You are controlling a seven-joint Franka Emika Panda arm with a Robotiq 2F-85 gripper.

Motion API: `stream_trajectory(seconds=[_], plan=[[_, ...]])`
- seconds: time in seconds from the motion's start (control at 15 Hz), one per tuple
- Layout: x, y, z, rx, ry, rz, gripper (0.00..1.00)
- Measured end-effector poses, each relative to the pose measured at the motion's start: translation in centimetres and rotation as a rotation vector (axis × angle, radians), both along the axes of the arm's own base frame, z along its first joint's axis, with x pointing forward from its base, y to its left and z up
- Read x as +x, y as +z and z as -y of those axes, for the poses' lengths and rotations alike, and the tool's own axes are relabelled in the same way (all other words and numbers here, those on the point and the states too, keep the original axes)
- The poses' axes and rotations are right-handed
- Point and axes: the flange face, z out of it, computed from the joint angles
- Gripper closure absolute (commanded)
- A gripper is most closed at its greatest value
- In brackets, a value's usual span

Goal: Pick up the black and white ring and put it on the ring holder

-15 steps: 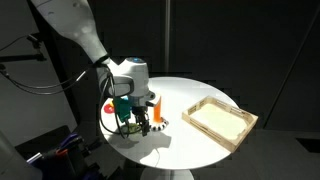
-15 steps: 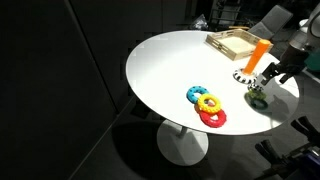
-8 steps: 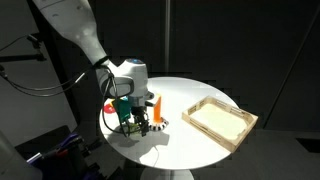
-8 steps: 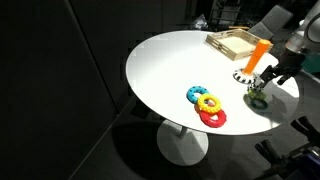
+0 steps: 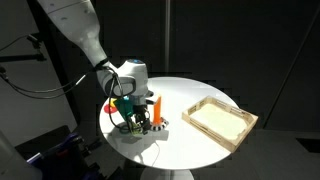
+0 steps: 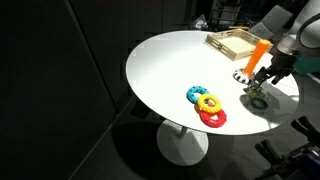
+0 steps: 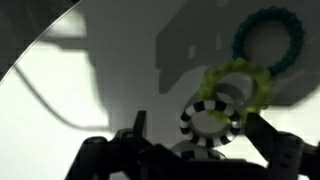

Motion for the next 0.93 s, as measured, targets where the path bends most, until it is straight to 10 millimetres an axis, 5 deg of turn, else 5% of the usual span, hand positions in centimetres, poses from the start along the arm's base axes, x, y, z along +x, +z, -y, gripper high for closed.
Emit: stream_trajectory(seconds=[0.93], plan=[[0.3, -1.7, -1.3, 0.012, 0.003, 0.014, 0.02]])
